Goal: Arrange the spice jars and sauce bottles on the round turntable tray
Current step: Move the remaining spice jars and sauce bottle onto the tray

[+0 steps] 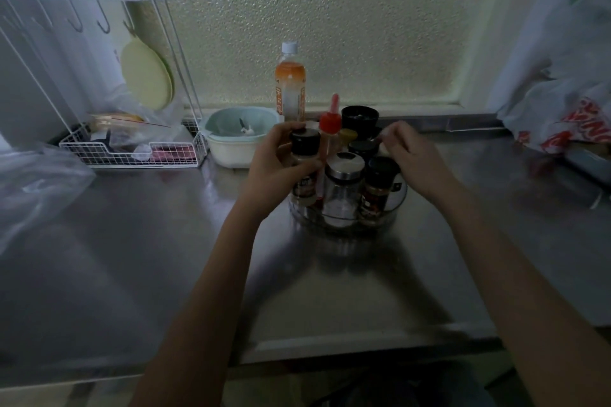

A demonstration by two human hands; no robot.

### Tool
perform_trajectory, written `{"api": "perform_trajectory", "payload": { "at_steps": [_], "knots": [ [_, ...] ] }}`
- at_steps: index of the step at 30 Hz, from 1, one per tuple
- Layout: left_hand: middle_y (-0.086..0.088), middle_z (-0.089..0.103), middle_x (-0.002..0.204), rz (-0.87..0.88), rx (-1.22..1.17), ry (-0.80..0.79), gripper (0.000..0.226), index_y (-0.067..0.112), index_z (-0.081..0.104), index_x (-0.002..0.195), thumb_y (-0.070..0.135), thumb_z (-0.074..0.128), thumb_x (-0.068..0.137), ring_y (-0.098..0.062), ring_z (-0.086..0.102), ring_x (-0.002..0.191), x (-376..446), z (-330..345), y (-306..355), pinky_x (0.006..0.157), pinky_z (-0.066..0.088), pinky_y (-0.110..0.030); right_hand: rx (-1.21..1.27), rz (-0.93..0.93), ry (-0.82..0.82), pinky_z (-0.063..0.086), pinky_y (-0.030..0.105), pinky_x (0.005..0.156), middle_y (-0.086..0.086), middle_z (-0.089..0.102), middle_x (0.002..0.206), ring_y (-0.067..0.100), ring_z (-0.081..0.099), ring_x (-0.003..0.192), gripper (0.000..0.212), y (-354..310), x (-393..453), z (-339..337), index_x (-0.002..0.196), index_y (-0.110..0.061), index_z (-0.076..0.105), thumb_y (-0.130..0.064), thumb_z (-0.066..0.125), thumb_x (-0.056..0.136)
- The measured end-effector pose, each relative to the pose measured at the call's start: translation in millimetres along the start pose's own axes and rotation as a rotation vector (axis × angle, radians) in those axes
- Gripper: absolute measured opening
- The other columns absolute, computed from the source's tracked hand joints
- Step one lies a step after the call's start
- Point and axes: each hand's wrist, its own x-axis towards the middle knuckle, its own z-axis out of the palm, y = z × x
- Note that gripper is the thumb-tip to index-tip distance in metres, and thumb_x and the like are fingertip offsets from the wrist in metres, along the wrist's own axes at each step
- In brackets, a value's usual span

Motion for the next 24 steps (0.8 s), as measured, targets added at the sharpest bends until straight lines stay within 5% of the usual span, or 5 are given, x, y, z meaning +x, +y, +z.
{"api": "perform_trajectory", "payload": {
  "at_steps": [7,12,14,20,24],
  "knots": [
    [0.009,0.058,0.103,-0.008,0.011,0.133,0.054,0.011,0.046,0.123,0.0,0.071,0.076,-0.004,0.059,0.093,8.8,8.8,-4.3,0.074,0.053,-0.014,0.23,0.315,0.294,0.042,0.029,0.076,0.01,0.063,0.113,0.021,0.058,0.096,0.027,12.9,22.7,-9.8,0.111,-0.01,0.055,-0.029,0.044,0.096],
    [0.0,0.058,0.108,-0.133,-0.099,0.034,0.059,0.013,0.038,0.129,-0.006,0.064,0.08,-0.02,0.062,0.101,19.5,6.2,-11.3,0.085,0.055,-0.027,0.32,0.655,-0.179,0.043,0.028,0.068,0.008,0.053,0.12,0.025,0.053,0.1,0.043,18.8,35.2,0.5,0.135,-0.021,0.041,-0.025,0.052,0.094],
    [-0.006,0.057,0.117,-0.139,-0.088,-0.042,0.06,0.018,0.036,0.128,-0.006,0.063,0.08,-0.021,0.062,0.105,19.8,4.3,-16.3,0.087,0.055,-0.03,0.341,0.668,-0.213,0.041,0.026,0.062,0.009,0.056,0.111,0.022,0.053,0.091,0.022,21.1,33.0,7.4,0.118,-0.018,0.052,-0.019,0.044,0.097],
    [-0.004,0.053,0.124,-0.014,0.107,-0.047,0.063,0.011,0.037,0.127,-0.01,0.064,0.074,-0.021,0.058,0.109,9.4,14.5,-37.5,0.094,0.051,-0.04,0.469,0.486,0.073,0.047,0.026,0.069,0.02,0.053,0.134,0.024,0.056,0.103,0.044,34.3,27.0,13.6,0.134,-0.004,0.045,-0.001,0.052,0.091],
    [0.007,0.054,0.117,-0.032,0.026,-0.025,0.062,0.012,0.04,0.128,-0.01,0.059,0.074,-0.003,0.058,0.1,4.8,21.2,-32.6,0.089,0.052,-0.025,0.62,0.476,-0.041,0.049,0.024,0.069,0.013,0.061,0.122,0.014,0.06,0.089,0.034,40.7,12.7,16.8,0.127,-0.008,0.054,-0.01,0.049,0.094]
  ]
}}
